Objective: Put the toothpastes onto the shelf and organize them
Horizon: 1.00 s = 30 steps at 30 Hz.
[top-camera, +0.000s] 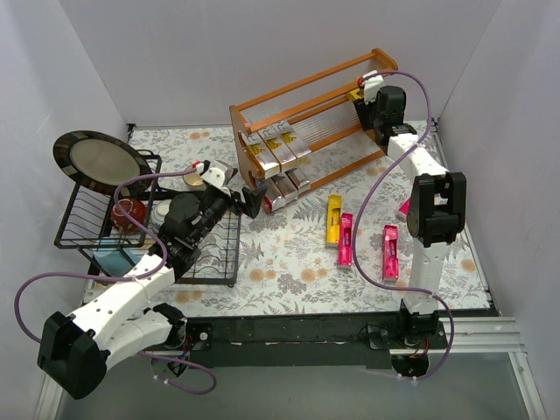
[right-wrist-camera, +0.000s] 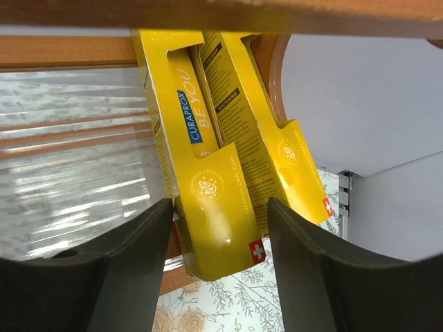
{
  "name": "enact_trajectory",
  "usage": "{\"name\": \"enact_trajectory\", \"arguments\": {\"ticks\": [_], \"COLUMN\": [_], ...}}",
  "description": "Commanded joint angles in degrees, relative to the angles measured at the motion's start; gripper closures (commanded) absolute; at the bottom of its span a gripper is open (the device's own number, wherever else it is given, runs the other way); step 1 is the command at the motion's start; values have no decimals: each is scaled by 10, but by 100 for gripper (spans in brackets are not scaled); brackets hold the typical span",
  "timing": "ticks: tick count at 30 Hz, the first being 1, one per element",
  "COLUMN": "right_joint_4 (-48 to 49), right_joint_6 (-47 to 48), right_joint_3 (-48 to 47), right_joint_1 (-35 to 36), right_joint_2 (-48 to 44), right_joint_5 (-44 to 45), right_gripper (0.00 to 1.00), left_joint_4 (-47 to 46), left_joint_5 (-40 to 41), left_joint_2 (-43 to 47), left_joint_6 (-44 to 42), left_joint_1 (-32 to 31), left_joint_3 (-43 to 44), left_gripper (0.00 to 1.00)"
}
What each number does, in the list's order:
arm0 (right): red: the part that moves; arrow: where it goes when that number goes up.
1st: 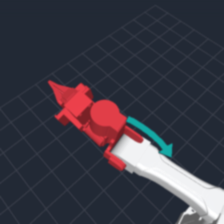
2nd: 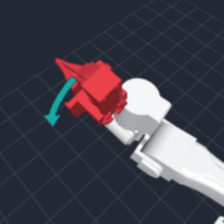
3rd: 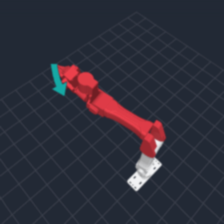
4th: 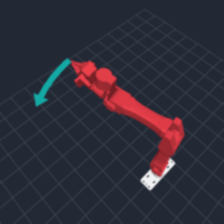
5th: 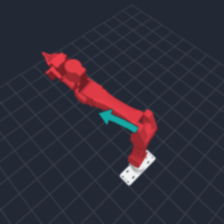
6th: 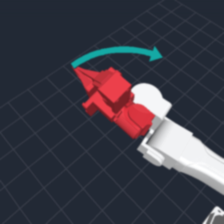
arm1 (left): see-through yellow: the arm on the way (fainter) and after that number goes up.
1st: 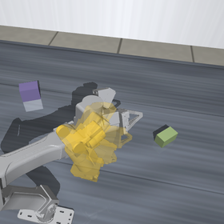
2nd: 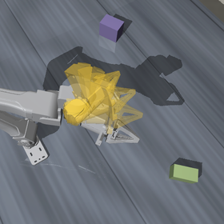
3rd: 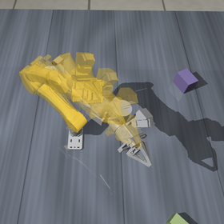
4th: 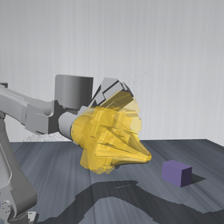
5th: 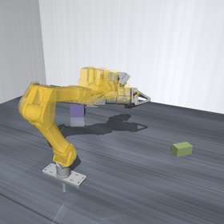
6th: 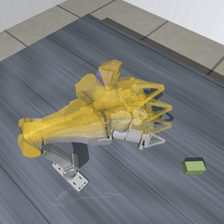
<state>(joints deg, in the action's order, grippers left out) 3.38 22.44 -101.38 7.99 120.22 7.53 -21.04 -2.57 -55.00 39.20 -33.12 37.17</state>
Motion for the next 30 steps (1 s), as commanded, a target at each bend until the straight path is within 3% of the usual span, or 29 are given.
{"name": "enact_trajectory", "arguments": {"ticks": [1,21,30], "right_joint_4": [56,71,22], "right_joint_6": [-2,-2,-52], "right_joint_3": [-22,-12,49], "right_joint_1": [-6,-3,16], "right_joint_2": [-5,-13,-105], "right_joint_5": [27,25,-10], "right_gripper": [35,42,37], "left_joint_4": [-1,-1,-1], "left_joint_5": [8,10,8], "left_joint_2": [11,14,41], "left_joint_6": [-11,-13,-13], "left_joint_1": [-2,-2,-2], "left_joint_3": [-1,-1,2], "left_gripper": [2,2,2]}}
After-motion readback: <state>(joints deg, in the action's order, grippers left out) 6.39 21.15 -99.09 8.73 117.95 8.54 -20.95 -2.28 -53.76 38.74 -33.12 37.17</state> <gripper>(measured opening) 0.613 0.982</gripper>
